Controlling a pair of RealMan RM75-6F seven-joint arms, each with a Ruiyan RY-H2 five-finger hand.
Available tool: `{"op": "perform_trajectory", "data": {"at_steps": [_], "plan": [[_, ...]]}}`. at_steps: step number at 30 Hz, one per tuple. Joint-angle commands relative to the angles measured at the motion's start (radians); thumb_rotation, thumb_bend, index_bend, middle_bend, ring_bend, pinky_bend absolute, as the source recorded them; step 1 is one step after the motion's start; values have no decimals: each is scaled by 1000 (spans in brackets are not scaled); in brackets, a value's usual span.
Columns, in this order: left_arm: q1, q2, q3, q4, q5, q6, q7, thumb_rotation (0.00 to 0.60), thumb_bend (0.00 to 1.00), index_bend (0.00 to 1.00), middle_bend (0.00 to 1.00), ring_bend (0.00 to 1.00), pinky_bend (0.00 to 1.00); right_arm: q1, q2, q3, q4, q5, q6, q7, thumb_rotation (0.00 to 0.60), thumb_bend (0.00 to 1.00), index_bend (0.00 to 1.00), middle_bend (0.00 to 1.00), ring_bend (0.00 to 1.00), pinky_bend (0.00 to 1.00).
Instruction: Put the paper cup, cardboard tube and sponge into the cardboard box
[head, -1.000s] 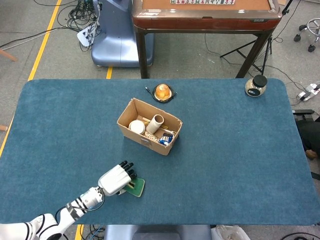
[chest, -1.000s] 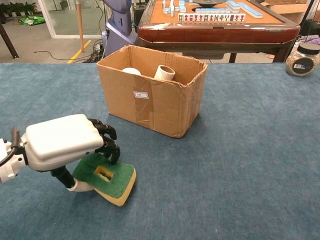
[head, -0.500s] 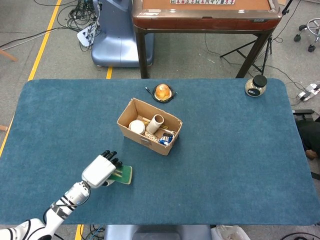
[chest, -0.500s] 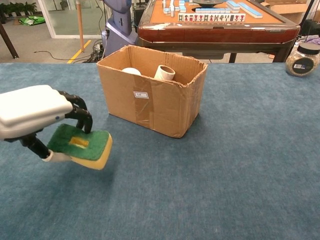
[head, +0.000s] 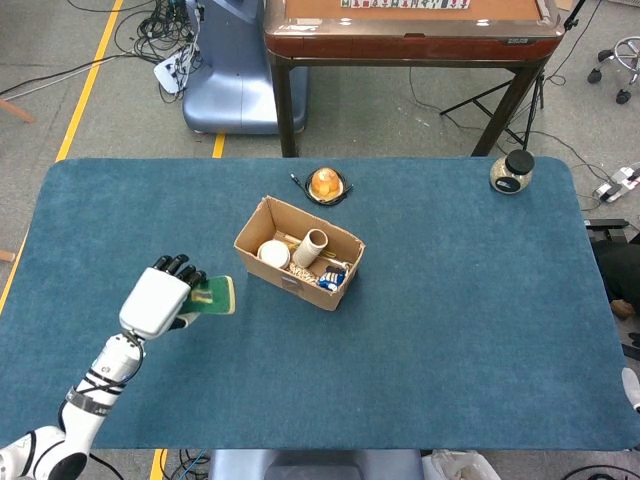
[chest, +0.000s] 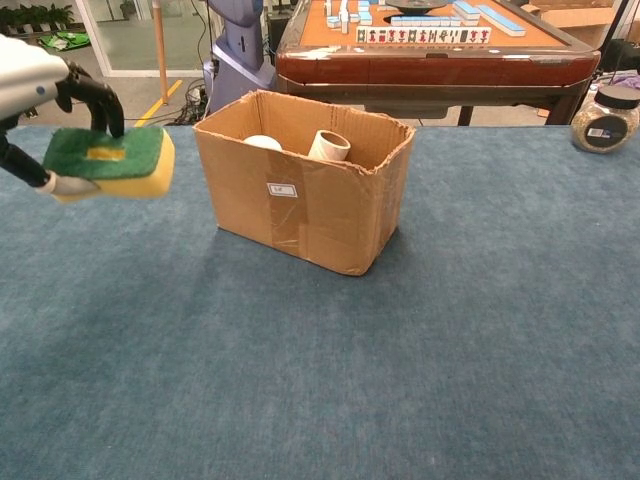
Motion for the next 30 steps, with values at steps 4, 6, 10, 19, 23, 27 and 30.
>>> {"op": "perform_trajectory", "data": {"at_steps": [4,6,10,19,23,27,30], "plan": [[-33,6,-59,29,-31,-4,-41,600,238,527,472,265,341,26,5,-12,-27,-11,-49,-47,600,384,343,423,340,370],[-47,-7,-72,43,-39,-11,-54,600,246,527,472,271,349,34,6,-14,-33,-10,-64,-59,600,383,343,423,340,371],[-83,-48,-95,88,-47,-30,-73,600,250,527,472,273,360,49,8,-21,-46,-10,-99,-87,600,383,343,423,341,371],[-174,-119,-132,165,-44,-83,-78,600,250,507,472,276,374,71,10,-29,-59,-6,-138,-116,600,383,343,423,340,371],[-214,-143,-156,181,-61,-105,-74,600,250,489,463,276,377,78,11,-28,-63,6,-151,-121,600,383,343,423,341,371],[-237,-184,-154,210,-40,-90,-78,600,251,472,453,276,377,83,12,-31,-68,10,-163,-130,600,384,343,423,341,370],[-250,-206,-143,239,-31,-93,-78,600,251,445,452,275,377,85,14,-34,-70,9,-166,-132,600,384,343,423,341,371]]}}
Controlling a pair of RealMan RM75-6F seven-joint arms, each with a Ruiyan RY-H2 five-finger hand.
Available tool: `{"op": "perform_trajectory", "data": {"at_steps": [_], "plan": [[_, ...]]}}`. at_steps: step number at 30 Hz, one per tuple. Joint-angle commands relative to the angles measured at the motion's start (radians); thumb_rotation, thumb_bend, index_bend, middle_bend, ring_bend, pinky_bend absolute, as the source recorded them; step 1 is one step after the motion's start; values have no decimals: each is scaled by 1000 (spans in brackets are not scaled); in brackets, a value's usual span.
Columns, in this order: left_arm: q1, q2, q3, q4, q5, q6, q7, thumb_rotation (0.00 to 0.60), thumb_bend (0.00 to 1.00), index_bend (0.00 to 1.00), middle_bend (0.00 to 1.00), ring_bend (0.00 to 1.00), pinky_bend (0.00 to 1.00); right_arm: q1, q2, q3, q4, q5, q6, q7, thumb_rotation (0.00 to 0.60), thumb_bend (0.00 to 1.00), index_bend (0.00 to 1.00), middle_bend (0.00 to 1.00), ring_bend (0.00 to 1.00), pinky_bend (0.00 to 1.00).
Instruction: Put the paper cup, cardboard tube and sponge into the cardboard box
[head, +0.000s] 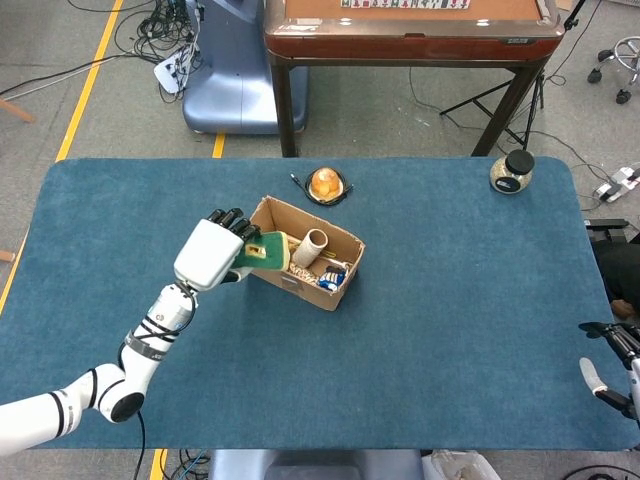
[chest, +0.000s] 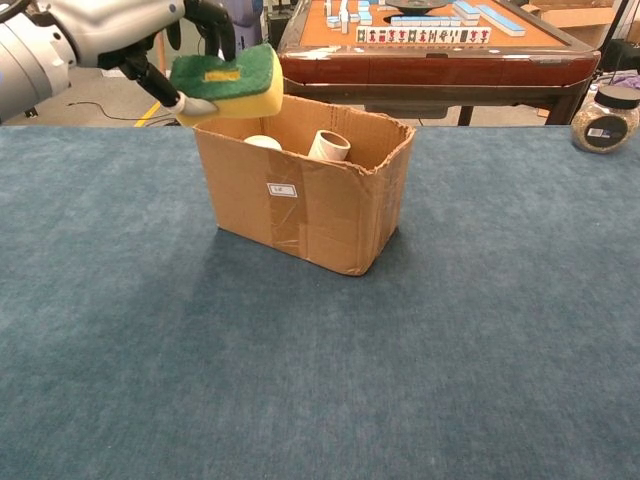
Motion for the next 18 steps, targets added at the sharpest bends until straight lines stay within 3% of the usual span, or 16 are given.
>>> {"op": "perform_trajectory", "data": {"at_steps": [1,7,11,18], "plan": [[-14,-24,12,30,9,-1,3,600,251,427,451,275,377,1,1,-1,0,-1,1,3,600,383,343,423,341,371],[-23,-44,18,58,-3,-1,13,600,250,243,426,271,371,6,7,3,1,15,-2,22,600,384,343,423,341,371],[-31,-45,23,49,-35,-22,76,600,250,84,330,199,310,7,14,1,5,14,0,42,600,383,343,423,341,371],[-34,-52,22,23,-62,-6,139,600,136,25,241,133,275,4,18,0,13,21,9,63,600,383,343,423,341,370]]}}
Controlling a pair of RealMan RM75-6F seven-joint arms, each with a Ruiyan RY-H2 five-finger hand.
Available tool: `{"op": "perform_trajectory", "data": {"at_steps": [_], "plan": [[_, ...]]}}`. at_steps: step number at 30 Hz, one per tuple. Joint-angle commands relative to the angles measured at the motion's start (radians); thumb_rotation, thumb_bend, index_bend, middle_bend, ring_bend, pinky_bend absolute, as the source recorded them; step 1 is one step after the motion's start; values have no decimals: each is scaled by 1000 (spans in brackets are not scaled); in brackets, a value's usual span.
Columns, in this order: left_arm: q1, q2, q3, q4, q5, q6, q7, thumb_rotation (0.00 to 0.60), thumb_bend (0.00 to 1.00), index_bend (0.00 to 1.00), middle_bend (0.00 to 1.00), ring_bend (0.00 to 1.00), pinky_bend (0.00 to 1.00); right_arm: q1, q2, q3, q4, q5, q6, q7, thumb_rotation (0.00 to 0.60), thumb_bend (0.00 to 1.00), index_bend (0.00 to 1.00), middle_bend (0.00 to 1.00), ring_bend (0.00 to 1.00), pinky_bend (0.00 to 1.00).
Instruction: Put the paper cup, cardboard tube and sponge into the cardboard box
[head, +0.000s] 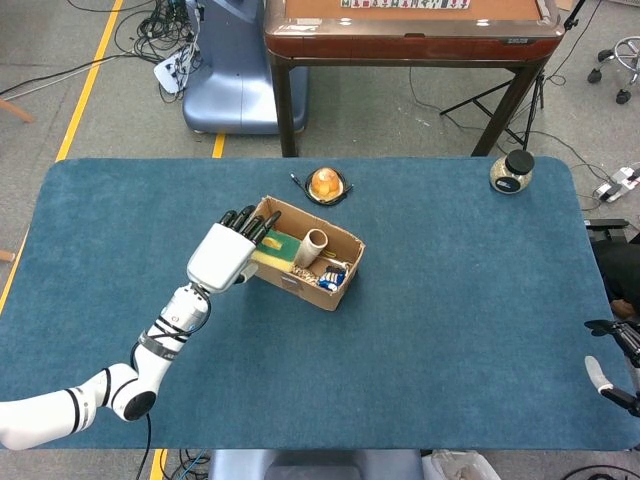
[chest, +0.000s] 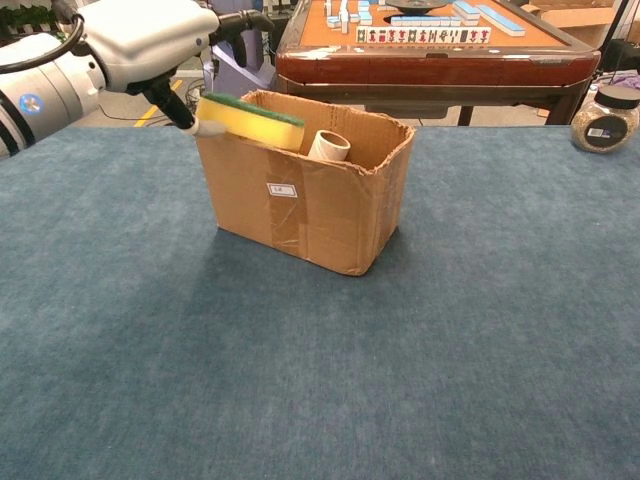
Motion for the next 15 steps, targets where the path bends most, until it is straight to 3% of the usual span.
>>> {"op": "perform_trajectory", "data": {"at_steps": [1,6,15], "plan": [[0,-3,1,-6,-8,9,10,600,123,22,238,131,275,-2,0,1,2,6,4,3,600,383,343,423,341,370],[18,23,21,-38,-3,33,54,600,114,16,213,121,275,-5,-2,4,3,11,13,2,600,383,343,423,341,370],[129,156,78,-238,-84,104,180,600,114,44,210,120,274,-2,-10,5,-5,18,6,-26,600,384,343,423,340,371]]}}
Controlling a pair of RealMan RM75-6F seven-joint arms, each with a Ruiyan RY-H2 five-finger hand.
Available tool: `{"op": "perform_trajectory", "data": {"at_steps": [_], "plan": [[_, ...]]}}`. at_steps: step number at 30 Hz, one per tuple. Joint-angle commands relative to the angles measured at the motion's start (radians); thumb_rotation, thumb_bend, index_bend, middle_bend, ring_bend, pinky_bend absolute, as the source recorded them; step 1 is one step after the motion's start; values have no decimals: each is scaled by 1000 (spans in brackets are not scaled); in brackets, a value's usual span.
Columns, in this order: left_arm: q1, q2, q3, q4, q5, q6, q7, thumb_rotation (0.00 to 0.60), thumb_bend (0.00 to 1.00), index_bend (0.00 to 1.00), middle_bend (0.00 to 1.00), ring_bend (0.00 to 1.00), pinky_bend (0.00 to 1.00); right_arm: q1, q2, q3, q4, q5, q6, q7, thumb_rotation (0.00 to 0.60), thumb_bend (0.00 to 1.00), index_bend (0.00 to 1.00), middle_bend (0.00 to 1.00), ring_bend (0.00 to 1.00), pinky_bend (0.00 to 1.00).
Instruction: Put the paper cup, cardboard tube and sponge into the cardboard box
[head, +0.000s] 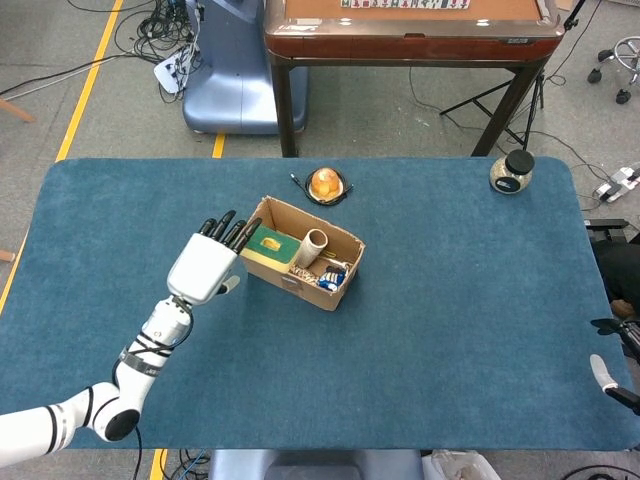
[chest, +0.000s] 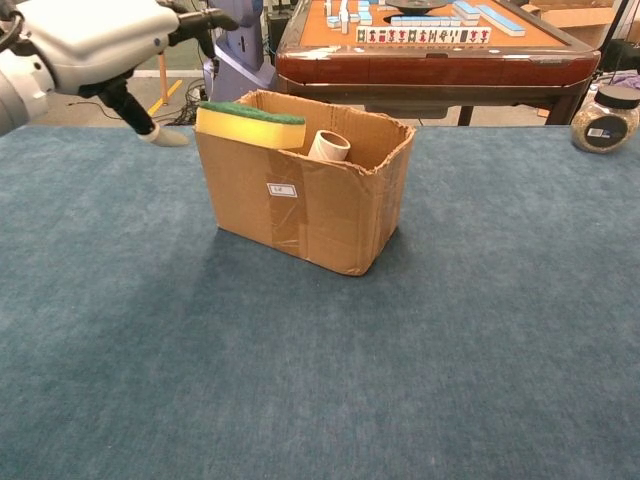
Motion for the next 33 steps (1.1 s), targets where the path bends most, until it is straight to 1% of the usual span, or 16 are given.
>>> {"op": "perform_trajectory", "data": {"at_steps": [1,4,6,8,11,16,22,24,28,33], "plan": [[72,89,39,-121,-77,42,95,600,114,48,210,120,273,2,-3,2,-3,5,-4,-6,600,384,343,423,340,371],[123,143,64,-204,-132,84,146,600,114,48,209,120,272,7,-6,7,-6,17,-13,-16,600,383,343,423,341,370],[152,171,83,-246,-149,110,169,600,114,56,209,120,271,11,-10,11,-9,27,-20,-25,600,384,343,423,341,371],[184,196,109,-284,-150,139,183,600,114,76,208,120,271,16,-14,16,-13,38,-30,-39,600,384,343,423,341,371],[229,217,146,-314,-119,182,171,600,114,108,208,120,271,28,-19,24,-16,54,-47,-46,600,383,343,423,341,371],[305,235,202,-326,-51,251,135,600,115,179,209,120,271,59,-32,38,-6,80,-97,-61,600,383,343,423,341,371],[399,282,254,-388,-27,309,48,600,115,191,208,120,261,112,-48,45,31,82,-173,-60,600,383,348,423,341,371],[433,299,276,-398,0,333,17,600,115,196,206,120,260,126,-56,44,40,81,-192,-67,600,383,349,423,341,371],[506,320,315,-385,40,385,-31,600,114,207,205,120,260,143,-74,46,50,80,-208,-84,600,384,356,423,340,370],[580,323,332,-341,30,429,-89,600,115,214,205,113,256,154,-94,47,51,86,-219,-123,600,384,369,423,340,371]]}}
